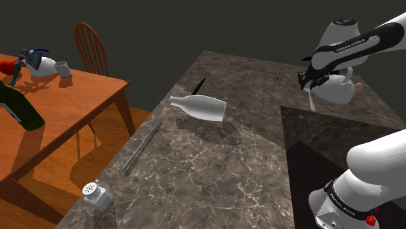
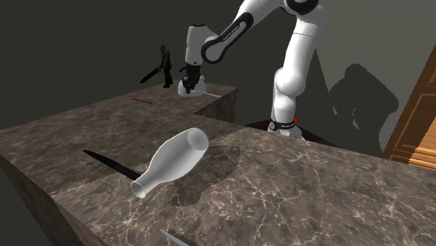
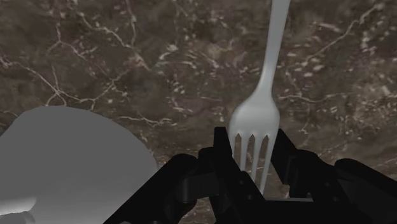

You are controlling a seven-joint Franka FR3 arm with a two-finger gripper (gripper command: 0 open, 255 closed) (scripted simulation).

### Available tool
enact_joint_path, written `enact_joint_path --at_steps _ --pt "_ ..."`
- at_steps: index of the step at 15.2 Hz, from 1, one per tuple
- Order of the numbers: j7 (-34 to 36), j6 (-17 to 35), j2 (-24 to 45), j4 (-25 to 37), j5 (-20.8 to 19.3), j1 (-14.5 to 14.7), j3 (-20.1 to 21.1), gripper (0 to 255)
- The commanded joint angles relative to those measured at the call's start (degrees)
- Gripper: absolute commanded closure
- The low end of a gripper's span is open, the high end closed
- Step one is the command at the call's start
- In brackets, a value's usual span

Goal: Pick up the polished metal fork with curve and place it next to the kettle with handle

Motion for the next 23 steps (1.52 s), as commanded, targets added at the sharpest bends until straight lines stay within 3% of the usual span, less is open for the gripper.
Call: enact_joint_path --at_steps 1,10,18,19,23 --pt "0.58 1.57 0.72 -0.85 -0.49 -0.15 0.02 255" --pt "3.73 9.58 6.31 -3.40 -3.45 -1.09 -0.05 255" --pt "3.73 9.57 6.30 -3.40 -3.44 -1.08 -0.05 255" --pt "3.73 9.57 6.30 -3.40 -3.44 -1.08 -0.05 0" --pt "3.73 9.57 6.30 -3.40 -3.44 -1.08 -0.05 0"
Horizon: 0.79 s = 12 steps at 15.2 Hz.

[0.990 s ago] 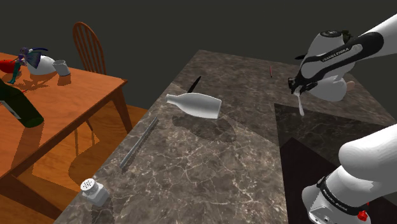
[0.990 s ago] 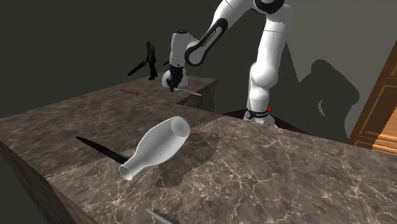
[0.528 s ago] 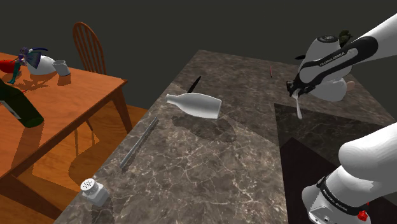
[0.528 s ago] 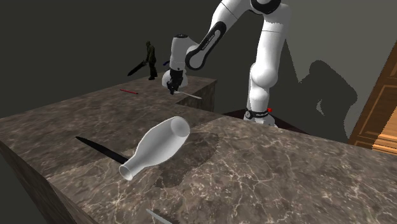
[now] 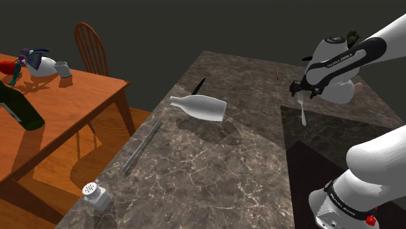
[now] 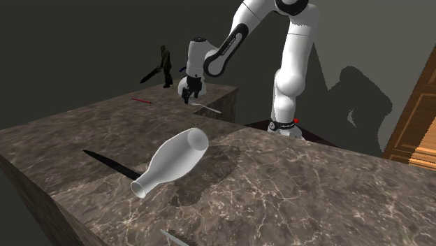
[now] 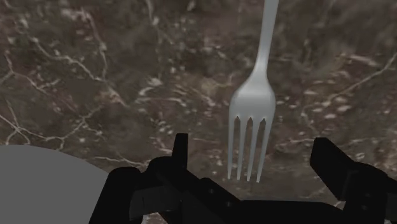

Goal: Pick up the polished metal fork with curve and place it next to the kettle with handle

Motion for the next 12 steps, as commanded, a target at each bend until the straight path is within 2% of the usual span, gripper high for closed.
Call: enact_joint_path --at_steps 1,5,12 --pt "0.00 0.00 0.00 0.00 0.00 0.00 0.00 0" --pt "-1.53 -7.77 -7.44 0.18 2.23 1.15 0.81 0" --pt "-1.53 -7.77 -7.44 0.18 2.24 1.15 0.81 0"
